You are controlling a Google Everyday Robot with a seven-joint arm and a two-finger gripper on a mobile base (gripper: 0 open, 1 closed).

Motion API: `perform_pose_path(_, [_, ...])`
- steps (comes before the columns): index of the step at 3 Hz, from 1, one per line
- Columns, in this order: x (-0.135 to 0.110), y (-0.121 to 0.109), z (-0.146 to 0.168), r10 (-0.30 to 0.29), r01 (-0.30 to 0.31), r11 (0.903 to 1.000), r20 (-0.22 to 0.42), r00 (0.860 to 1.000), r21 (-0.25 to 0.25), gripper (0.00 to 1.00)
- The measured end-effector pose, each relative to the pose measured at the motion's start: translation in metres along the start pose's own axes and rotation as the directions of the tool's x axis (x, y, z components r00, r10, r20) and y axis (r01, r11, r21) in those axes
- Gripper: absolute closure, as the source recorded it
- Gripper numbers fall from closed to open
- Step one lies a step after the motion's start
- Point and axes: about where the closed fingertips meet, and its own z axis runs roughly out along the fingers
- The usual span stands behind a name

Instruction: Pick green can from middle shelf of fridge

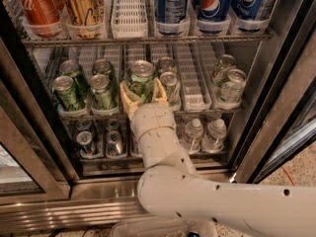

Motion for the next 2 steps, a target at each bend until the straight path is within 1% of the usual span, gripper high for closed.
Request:
perform_pose_path(1, [-0.005, 0.005, -0.005, 0.022, -0.022, 0.9982, -0.002, 1.000, -0.055, 1.00])
perform_pose_path(2, [-0.014, 0.007, -0.019, 0.036, -0.036, 0.9954, 0.002, 0.999, -0.089, 1.00])
